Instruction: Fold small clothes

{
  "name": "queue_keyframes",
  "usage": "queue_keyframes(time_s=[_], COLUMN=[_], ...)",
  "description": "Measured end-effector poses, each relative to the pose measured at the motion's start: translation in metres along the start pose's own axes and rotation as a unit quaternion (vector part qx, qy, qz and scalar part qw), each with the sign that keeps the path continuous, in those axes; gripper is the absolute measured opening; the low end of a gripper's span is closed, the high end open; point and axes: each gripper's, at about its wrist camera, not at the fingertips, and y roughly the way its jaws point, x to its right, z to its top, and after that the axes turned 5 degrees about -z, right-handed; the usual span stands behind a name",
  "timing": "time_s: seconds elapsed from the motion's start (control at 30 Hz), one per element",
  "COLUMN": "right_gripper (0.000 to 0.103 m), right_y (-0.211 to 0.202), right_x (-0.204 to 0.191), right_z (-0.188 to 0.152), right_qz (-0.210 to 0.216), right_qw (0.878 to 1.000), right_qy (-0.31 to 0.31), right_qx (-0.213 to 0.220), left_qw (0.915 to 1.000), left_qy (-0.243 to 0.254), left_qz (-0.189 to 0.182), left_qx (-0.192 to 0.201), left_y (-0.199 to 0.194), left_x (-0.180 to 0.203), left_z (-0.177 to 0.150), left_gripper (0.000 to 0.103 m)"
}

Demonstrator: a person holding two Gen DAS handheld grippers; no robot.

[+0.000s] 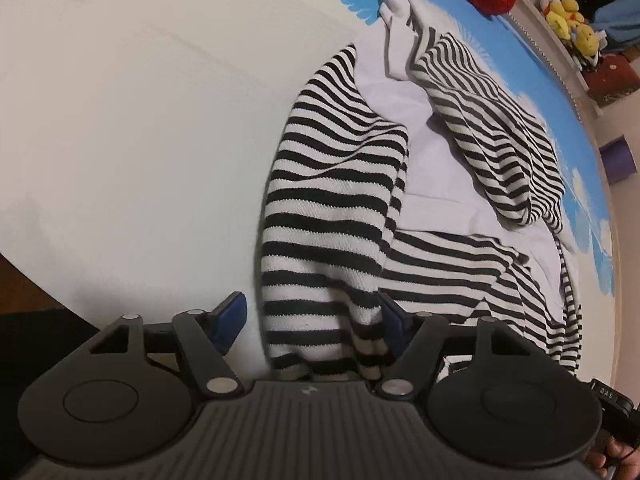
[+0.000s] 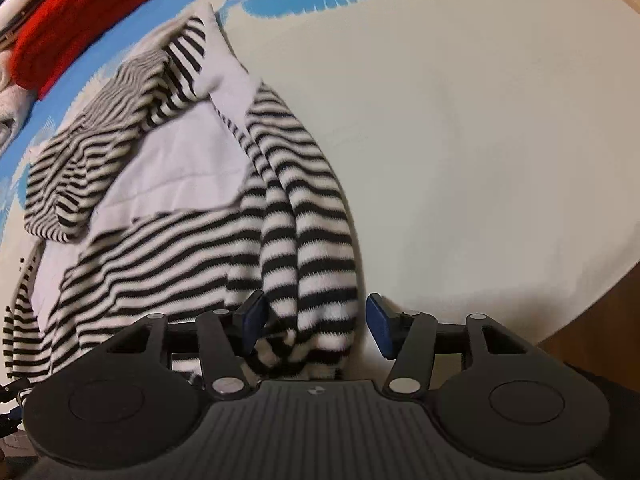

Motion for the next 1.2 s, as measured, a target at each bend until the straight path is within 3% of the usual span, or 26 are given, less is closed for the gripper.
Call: queue_keyframes(time_s=[0.03,0.07,0.1,0.13,0.17,0.2,0.23,0.33,0.4,0.47,0.53,0.6,0.63,0.67,1.2], right_gripper=[0.057,0.057,0.056,0.056,0.055,0.039,0.005,0.005,0.005,0.006,0.013,0.021,0.03,0.031,0.039], right_y=[0.0,0.0,0.0,0.0,0.0,-0.001,-0.003,-0.022,-0.034,-0.032,-0.023,-0.013,-0.012,-0.012,-0.003], right_x=[0.0,-0.001,-0.001,-0.002,-0.002,-0.003,-0.003,0.002,0.005,0.01,0.013,0.011,0.009,0.008,0.0], right_z=[-0.001,-0.002,-0.003,-0.005,-0.006,-0.007,-0.008,-0.007,-0.007,-0.009,-0.01,-0.011,-0.011,-0.012,-0.013], right_qz=[0.003,0.005,0.006,0.008,0.01,0.015,0.022,0.062,0.076,0.066,0.055,0.044,0.038,0.031,0.01], right_qw=[1.0,1.0,1.0,1.0,1.0,1.0,1.0,0.998,0.996,0.997,0.998,0.999,0.999,0.999,1.0], right_qy=[0.0,-0.001,-0.003,-0.005,-0.008,-0.012,-0.016,-0.004,-0.003,0.0,0.003,-0.007,-0.011,-0.014,-0.029], right_qx=[-0.001,-0.002,-0.003,-0.004,-0.004,-0.004,0.0,0.034,0.053,0.046,0.022,0.001,0.002,0.004,-0.004], left_qw=[1.0,0.9999,0.9999,0.9998,0.9997,0.9995,0.9991,0.9955,0.9942,0.9958,0.998,0.999,0.9992,0.9992,0.9989], left_qy=[0.005,0.011,0.014,0.016,0.018,0.02,0.026,0.057,0.066,0.06,0.048,0.031,0.029,0.032,0.046], left_qz=[0.0,-0.002,-0.007,-0.013,-0.019,-0.021,-0.026,-0.034,-0.036,-0.034,-0.029,-0.03,-0.027,-0.023,-0.006], left_qx=[0.001,0.001,-0.002,-0.004,0.0,0.008,0.021,0.067,0.077,0.06,0.029,0.01,0.007,0.005,0.002], left_y=[0.0,0.0,0.0,0.0,-0.002,-0.007,-0.014,-0.04,-0.047,-0.04,-0.027,-0.017,-0.015,-0.014,-0.008], left_x=[0.001,0.001,0.001,0.001,0.0,0.002,0.004,0.012,0.013,0.01,0.005,0.0,0.0,0.001,0.003], left_z=[0.0,-0.001,-0.002,-0.002,-0.003,-0.003,-0.004,-0.009,-0.011,-0.011,-0.008,-0.008,-0.008,-0.008,-0.01], left_gripper=[0.068,0.054,0.028,0.014,0.007,0.006,0.006,0.006,0.007,0.009,0.017,0.036,0.037,0.037,0.041])
